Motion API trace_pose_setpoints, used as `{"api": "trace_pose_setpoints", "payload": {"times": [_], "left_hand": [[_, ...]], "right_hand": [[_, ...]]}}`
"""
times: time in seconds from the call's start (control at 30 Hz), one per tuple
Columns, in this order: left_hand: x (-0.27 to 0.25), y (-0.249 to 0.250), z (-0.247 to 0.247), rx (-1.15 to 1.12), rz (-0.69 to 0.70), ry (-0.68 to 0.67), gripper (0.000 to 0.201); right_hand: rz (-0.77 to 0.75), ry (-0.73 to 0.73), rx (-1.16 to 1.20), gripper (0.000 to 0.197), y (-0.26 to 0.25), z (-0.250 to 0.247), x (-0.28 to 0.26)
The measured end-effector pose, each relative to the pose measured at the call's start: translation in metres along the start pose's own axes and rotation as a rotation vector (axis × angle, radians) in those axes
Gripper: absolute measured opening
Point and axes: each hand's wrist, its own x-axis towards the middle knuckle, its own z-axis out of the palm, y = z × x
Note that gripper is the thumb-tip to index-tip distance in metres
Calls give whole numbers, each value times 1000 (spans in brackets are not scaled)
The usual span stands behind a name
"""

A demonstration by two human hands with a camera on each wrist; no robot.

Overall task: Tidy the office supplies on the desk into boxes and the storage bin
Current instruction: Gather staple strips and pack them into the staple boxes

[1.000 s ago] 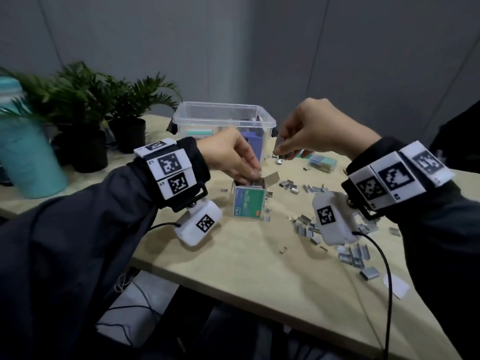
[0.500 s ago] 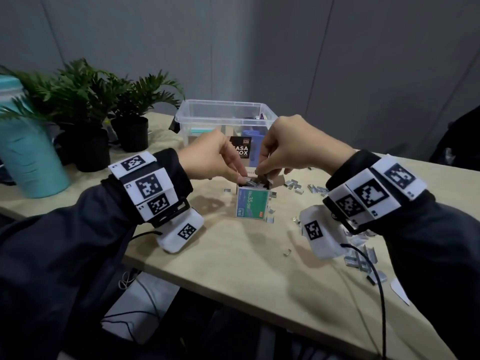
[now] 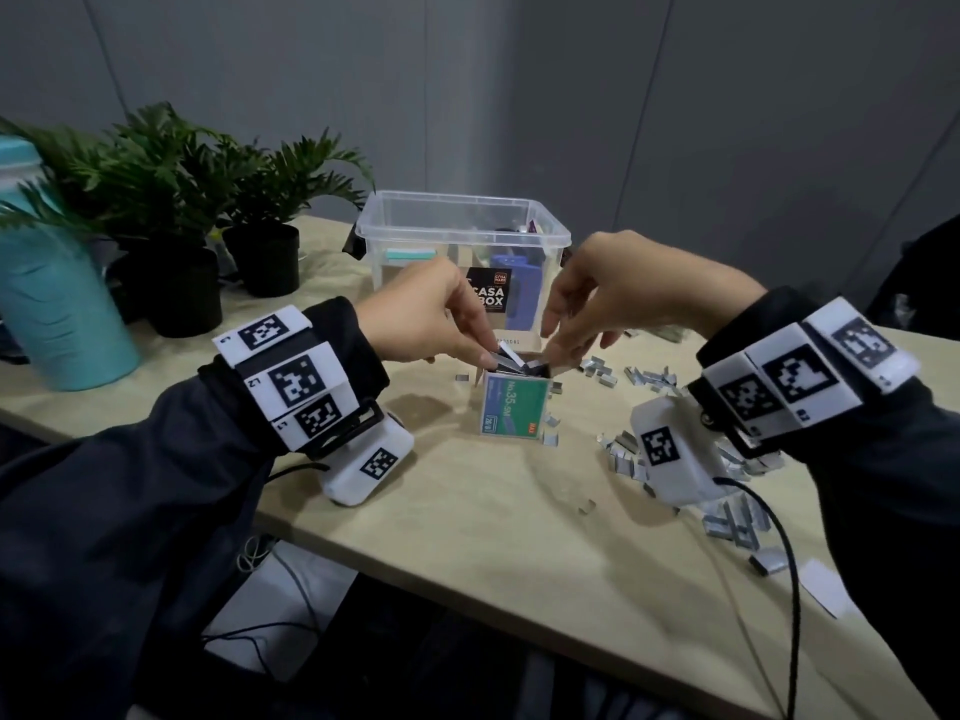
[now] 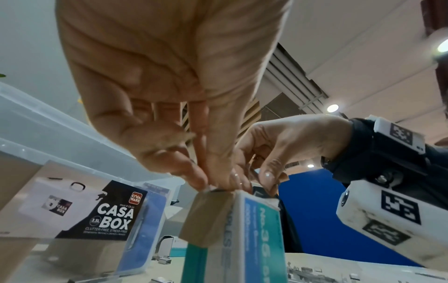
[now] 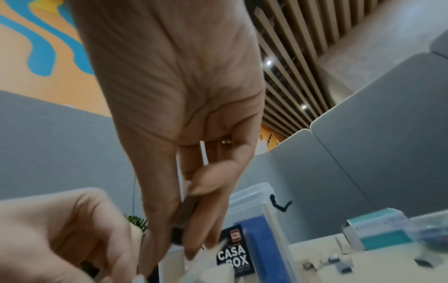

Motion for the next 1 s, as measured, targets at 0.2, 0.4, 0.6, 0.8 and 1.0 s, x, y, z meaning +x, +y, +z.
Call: {"api": "trace_pose_setpoints", "payload": {"times": [0.2,0.4,0.6,0.8,1.0], "left_hand": [[4,5,0,23,12,0,15],[4,1,2,73,42,104,34],[4,2,4,143,106,30,13],[6,1,9,287,101,33,17],[6,6,5,206,120,92,20]], "right_hand": [[-24,-26,-11,6,7,12,0],[-40,28,-7,22,8,17,4],[-45,-6,-32,15,4,17,3],[-43,-8,11,20,2,10,-2],[6,128,102,24,9,0,-5]]}}
